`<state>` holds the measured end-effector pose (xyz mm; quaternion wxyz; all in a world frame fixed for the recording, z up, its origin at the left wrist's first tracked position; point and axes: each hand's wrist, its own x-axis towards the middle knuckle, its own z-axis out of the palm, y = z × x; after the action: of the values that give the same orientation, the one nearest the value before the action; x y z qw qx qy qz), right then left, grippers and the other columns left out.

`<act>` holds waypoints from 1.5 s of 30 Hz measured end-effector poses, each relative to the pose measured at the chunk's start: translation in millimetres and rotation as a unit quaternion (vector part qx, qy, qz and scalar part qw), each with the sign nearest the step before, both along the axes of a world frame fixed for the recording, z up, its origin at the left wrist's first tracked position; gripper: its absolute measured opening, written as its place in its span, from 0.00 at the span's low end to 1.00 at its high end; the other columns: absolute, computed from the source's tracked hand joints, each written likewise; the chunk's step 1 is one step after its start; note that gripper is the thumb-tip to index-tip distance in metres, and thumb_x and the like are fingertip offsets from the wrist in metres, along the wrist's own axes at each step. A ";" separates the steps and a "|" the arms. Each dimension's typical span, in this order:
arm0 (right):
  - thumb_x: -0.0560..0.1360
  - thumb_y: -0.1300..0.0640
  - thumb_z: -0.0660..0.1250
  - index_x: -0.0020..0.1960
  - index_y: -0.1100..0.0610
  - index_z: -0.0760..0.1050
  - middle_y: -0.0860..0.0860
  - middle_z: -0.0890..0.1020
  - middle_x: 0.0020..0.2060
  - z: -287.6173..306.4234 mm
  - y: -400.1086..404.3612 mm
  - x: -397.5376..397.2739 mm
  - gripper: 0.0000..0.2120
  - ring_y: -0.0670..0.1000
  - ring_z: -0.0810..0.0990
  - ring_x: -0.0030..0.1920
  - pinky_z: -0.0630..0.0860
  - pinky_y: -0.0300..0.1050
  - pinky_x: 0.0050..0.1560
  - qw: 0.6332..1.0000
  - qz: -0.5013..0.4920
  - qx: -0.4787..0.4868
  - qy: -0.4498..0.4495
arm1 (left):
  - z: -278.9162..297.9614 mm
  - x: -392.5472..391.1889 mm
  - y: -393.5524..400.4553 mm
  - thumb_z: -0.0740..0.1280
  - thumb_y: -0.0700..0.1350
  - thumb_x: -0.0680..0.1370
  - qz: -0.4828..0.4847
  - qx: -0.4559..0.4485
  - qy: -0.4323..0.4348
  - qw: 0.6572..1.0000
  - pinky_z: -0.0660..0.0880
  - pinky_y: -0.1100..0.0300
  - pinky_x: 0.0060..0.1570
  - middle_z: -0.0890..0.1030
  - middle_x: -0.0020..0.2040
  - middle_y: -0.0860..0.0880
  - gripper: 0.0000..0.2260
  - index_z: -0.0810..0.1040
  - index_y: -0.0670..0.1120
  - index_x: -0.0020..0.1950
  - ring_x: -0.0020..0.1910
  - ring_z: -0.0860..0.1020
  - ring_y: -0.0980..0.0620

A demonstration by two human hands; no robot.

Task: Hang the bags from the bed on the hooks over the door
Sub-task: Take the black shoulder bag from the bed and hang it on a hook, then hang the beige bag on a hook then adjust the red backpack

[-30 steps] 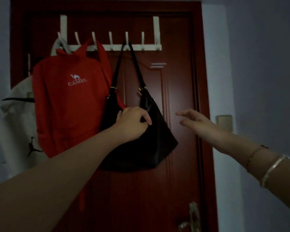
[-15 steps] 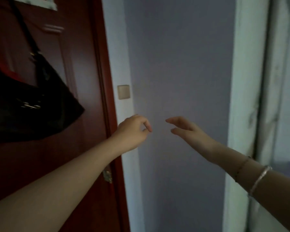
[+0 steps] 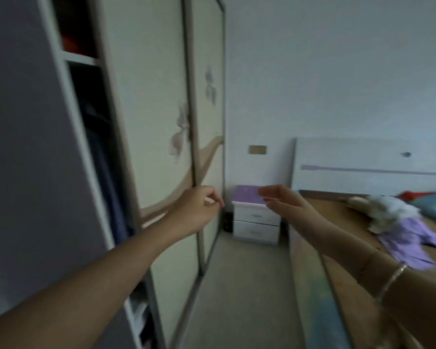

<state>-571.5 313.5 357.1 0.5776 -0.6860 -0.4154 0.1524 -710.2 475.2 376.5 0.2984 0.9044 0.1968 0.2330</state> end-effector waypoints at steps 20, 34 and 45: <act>0.74 0.68 0.61 0.52 0.58 0.76 0.55 0.79 0.51 -177.3 -271.4 286.8 0.11 0.48 0.76 0.44 0.72 0.33 0.41 0.851 -0.490 -0.075 0.173 | -158.2 466.6 -211.4 0.64 0.39 0.74 -0.401 -0.083 0.157 0.899 0.71 0.63 0.36 0.83 0.43 0.42 0.06 0.78 0.47 0.40 0.42 0.79 0.46; 0.75 0.62 0.59 0.55 0.55 0.76 0.51 0.79 0.52 -294.6 -324.2 425.4 0.11 0.49 0.77 0.49 0.70 0.38 0.41 0.751 -0.573 -0.149 0.292 | -284.3 643.0 -269.3 0.62 0.39 0.75 -0.422 -0.115 0.312 0.843 0.69 0.61 0.40 0.82 0.51 0.43 0.07 0.80 0.43 0.45 0.45 0.76 0.50; 0.75 0.58 0.58 0.63 0.58 0.70 0.55 0.76 0.59 -434.4 -363.0 619.9 0.17 0.56 0.78 0.53 0.74 0.50 0.56 0.731 -0.528 -0.225 0.368 | -409.8 793.0 -329.4 0.61 0.40 0.78 -0.337 -0.140 0.420 0.831 0.72 0.62 0.33 0.78 0.49 0.49 0.07 0.78 0.45 0.51 0.37 0.75 0.52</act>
<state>48.4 -49.4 -77.3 0.5012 -0.7950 0.3056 0.1528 82.8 145.9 -33.3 0.3703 0.8738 0.0170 -0.3147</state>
